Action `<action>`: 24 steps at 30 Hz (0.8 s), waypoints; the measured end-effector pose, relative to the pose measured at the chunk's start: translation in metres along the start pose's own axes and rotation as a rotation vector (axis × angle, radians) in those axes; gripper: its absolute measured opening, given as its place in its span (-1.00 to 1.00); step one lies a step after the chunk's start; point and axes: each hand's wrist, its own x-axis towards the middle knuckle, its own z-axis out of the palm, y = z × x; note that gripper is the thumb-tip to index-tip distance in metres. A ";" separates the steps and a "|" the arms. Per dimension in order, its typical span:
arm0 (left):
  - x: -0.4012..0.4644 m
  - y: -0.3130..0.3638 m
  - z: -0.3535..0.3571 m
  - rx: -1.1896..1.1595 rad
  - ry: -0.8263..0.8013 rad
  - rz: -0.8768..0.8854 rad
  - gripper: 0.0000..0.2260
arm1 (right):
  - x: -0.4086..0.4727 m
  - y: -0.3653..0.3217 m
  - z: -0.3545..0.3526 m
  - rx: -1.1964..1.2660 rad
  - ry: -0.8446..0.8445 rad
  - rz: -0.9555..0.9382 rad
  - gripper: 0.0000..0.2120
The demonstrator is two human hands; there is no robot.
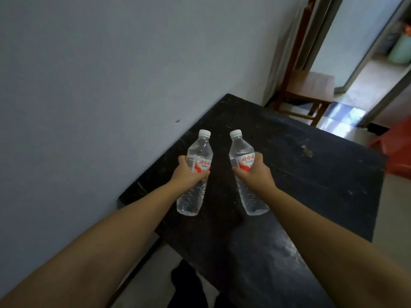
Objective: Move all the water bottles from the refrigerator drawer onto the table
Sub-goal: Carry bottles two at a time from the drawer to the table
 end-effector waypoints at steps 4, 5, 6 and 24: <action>0.059 0.027 0.010 0.005 -0.066 0.023 -0.32 | 0.043 -0.007 -0.002 0.057 0.069 0.077 -0.39; 0.078 0.036 0.013 0.016 -0.093 0.032 -0.31 | 0.057 -0.008 -0.003 0.082 0.096 0.102 -0.38; 0.096 0.045 0.015 0.028 -0.124 0.039 -0.31 | 0.069 -0.012 -0.003 0.099 0.122 0.122 -0.38; 0.311 0.138 0.020 -0.086 -0.069 0.289 -0.36 | 0.254 -0.056 0.013 0.310 0.283 0.074 -0.29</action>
